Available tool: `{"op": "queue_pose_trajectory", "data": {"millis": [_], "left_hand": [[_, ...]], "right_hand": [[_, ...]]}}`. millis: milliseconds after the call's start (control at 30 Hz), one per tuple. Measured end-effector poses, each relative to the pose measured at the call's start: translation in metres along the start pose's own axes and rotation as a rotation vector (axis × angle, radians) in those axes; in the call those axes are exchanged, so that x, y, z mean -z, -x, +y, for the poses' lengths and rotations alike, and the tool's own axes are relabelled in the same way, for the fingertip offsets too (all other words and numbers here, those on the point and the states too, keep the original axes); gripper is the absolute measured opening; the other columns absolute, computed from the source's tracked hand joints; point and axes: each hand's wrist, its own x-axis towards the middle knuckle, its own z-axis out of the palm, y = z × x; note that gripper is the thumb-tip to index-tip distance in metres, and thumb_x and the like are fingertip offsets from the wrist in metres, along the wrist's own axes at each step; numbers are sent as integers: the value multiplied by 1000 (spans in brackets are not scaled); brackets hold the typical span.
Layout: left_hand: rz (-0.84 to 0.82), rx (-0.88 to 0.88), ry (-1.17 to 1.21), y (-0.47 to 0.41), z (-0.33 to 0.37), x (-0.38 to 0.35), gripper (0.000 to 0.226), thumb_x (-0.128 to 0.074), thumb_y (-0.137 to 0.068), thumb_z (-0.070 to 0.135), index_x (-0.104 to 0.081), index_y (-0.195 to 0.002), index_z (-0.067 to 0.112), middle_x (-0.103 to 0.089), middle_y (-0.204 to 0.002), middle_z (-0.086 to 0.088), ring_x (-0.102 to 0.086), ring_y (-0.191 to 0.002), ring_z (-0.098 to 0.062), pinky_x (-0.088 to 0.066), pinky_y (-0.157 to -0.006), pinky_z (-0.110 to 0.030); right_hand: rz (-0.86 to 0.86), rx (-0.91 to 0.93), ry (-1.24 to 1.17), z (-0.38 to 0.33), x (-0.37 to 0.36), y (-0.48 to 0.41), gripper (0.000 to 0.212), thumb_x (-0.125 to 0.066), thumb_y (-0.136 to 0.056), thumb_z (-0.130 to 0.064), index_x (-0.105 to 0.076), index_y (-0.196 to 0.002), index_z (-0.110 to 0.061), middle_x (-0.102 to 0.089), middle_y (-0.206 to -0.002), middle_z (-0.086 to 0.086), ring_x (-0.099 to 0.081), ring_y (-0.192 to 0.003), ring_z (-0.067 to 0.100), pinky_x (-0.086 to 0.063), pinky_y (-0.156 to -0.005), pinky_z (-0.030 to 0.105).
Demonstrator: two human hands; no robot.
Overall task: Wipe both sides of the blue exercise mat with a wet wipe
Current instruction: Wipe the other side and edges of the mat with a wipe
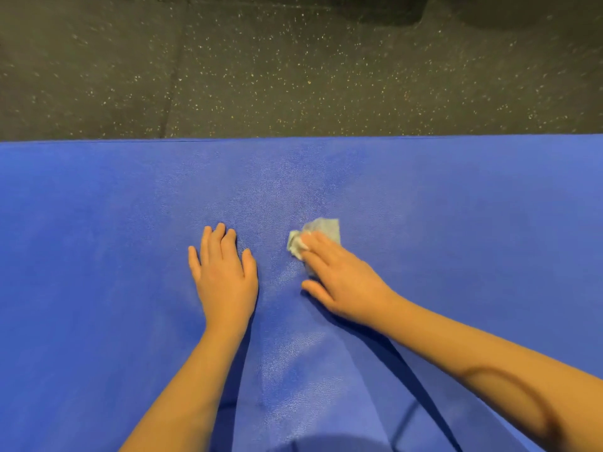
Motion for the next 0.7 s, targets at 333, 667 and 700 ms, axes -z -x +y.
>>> {"op": "queue_pose_trajectory", "data": {"millis": [333, 667, 700], "left_hand": [[-34, -57, -91, 10, -3, 1, 59, -27, -92, 33, -45, -141, 4, -39, -151, -11, -26, -145, -29, -15, -118, -49], [-16, -61, -75, 9, -8, 1, 59, -28, -92, 33, -45, -141, 5, -40, -151, -11, -26, -144, -28, -14, -118, -48], [-18, -60, -75, 11, -7, 1, 59, -28, -92, 33, -45, -141, 5, -39, -151, -11, -26, -144, -28, -14, -118, -48]], "right_hand": [[96, 67, -88, 0, -6, 16, 15, -56, -91, -10, -54, -106, -11, -55, -99, 2, -44, -91, 19, -49, -57, 35], [74, 210, -92, -20, -24, 35, 22, -47, -95, -12, -63, -108, -4, -61, -111, 12, -56, -100, 30, -54, -68, 40], [59, 292, -60, -22, -21, 41, 24, -46, -95, -14, -65, -107, -4, -63, -110, 11, -58, -99, 30, -53, -73, 38]]}}
